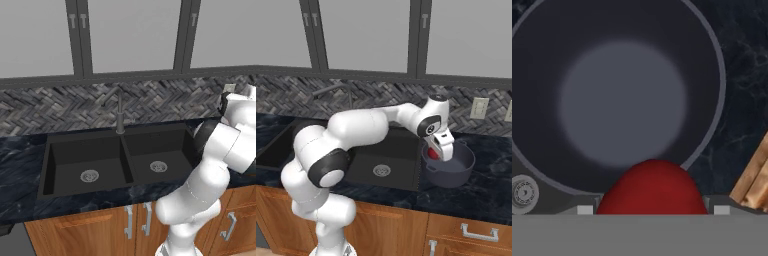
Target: Dump the tomato from the pot into the sink. Then turn on the water and wash the tomato. Then turn off the water and put the tomato back in the pot.
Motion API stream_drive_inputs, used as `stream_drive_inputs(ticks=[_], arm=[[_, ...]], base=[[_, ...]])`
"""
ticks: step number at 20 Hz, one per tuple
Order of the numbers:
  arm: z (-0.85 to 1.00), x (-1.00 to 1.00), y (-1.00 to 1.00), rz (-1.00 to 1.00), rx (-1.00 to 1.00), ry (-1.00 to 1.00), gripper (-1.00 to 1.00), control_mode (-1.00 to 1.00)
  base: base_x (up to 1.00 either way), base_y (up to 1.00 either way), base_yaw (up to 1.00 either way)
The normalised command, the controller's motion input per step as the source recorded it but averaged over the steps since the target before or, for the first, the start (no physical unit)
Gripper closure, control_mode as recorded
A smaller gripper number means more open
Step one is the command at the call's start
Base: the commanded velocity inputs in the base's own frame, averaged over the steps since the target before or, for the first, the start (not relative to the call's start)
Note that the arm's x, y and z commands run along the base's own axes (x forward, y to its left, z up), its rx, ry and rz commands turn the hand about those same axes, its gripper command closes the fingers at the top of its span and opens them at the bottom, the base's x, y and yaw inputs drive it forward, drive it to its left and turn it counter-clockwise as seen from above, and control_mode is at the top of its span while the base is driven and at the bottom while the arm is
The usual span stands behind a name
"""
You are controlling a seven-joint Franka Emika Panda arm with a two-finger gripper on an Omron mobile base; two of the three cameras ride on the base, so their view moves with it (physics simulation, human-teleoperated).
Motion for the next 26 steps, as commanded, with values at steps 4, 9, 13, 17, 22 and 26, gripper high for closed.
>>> stream_drive_inputs(ticks=[4, 9, 13, 17, 22, 26], arm=[[-0.15, 0.16, -0.13, 0.0, 0.03, 0.04, 1.0, -1.0], [-0.05, 0.16, -0.22, 0.0, 0.04, 0.01, 1.0, -1.0], [-0.18, 0.14, -0.15, 0.0, 0.03, 0.03, 1.0, -1.0], [-0.19, 0.15, -0.09, 0.0, 0.02, 0.04, 1.0, -1.0], [-0.21, 0.15, -0.08, 0.0, 0.02, 0.04, 1.0, -1.0], [-0.18, 0.14, -0.05, 0.0, 0.01, 0.03, 1.0, -1.0]], base=[[0.0, 0.0, 0.0], [0.0, 0.0, 0.0], [0.0, 0.0, 0.0], [0.0, 0.0, 0.0], [0.0, 0.0, 0.0], [0.0, 0.0, 0.0]])
